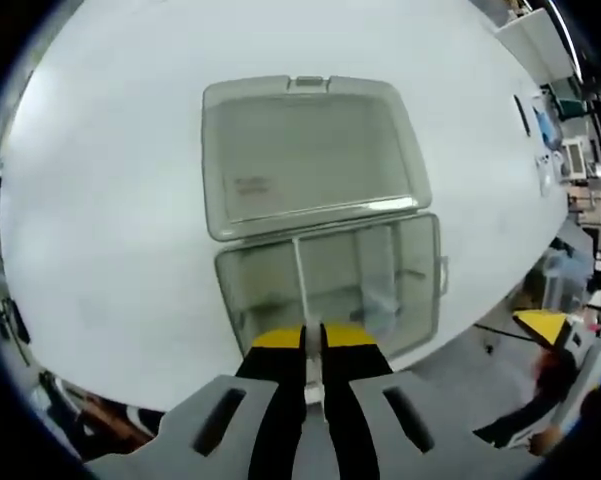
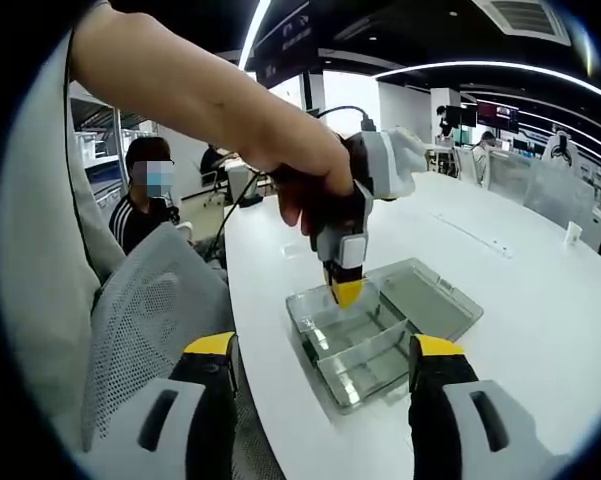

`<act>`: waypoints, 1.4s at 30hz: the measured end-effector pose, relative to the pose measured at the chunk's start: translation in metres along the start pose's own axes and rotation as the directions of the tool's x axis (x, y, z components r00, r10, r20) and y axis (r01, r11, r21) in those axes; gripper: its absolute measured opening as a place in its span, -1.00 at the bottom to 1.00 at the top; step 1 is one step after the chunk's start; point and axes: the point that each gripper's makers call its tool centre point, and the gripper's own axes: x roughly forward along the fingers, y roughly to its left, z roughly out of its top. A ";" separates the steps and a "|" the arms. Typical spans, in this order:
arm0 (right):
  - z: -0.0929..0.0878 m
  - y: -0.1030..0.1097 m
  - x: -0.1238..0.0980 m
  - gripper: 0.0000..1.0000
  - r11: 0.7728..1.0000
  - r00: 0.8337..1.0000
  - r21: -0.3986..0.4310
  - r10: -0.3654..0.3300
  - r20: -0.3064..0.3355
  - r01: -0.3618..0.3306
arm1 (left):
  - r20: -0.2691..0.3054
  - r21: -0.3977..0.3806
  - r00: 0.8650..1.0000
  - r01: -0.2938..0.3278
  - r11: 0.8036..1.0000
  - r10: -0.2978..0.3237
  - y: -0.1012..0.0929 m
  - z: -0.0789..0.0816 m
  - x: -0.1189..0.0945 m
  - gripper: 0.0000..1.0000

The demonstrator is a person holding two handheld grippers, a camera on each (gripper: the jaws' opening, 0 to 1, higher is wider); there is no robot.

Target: Insert the divider into the dual guide fixture by aligning both edges with the guide slots and pushing it downward to the bottom, including one-sided entry, uneven engagement, binding, and posture correction.

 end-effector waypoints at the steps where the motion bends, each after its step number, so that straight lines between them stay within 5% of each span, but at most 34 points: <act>1: 0.000 0.000 0.000 0.34 1.000 1.000 0.002 0.001 0.002 -0.001 | 0.001 0.002 1.000 -0.003 1.000 0.003 0.000 0.000 0.000 -0.97; 42: -0.003 -0.001 -0.001 0.32 1.000 1.000 0.008 -0.007 0.003 0.007 | -0.001 -0.008 1.000 -0.022 1.000 0.022 0.002 0.000 0.005 -0.97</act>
